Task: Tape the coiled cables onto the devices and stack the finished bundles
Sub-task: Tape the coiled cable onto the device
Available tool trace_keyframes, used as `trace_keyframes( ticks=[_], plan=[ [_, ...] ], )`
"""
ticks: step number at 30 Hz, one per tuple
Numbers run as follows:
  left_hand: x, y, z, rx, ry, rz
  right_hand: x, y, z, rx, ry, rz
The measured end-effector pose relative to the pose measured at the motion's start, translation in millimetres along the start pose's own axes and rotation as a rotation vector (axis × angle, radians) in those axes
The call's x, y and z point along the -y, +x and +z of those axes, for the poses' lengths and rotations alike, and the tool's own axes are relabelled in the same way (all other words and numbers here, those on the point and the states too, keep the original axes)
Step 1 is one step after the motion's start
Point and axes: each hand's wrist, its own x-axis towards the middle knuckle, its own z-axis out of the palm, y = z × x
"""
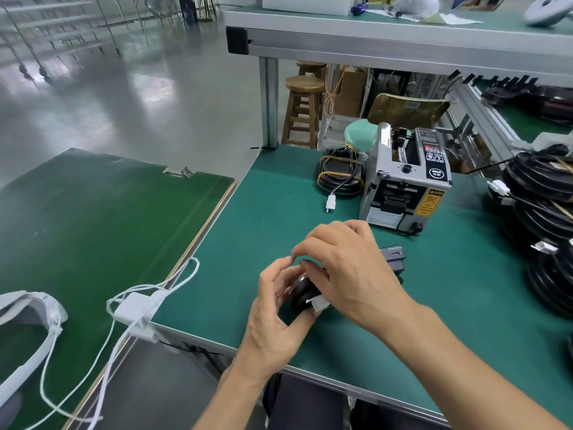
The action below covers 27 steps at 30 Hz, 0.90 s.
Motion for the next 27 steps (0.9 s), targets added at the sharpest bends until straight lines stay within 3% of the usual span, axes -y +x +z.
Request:
trace_keyframes(
  ticks=[12,17,22,27],
  plan=[
    [-5,2,1,0.000,-0.007,0.000,-2,-2,4,-0.080,0.028,0.037],
    [-10,1,1,0.013,-0.003,-0.028,-22,-29,-17,-0.251,0.495,0.371],
    [-17,1,2,0.011,-0.002,-0.029,-69,-77,-36,-0.461,0.875,0.849],
    [-17,1,2,0.010,-0.028,-0.012,-85,-84,-32,-0.417,0.996,1.010]
  ],
)
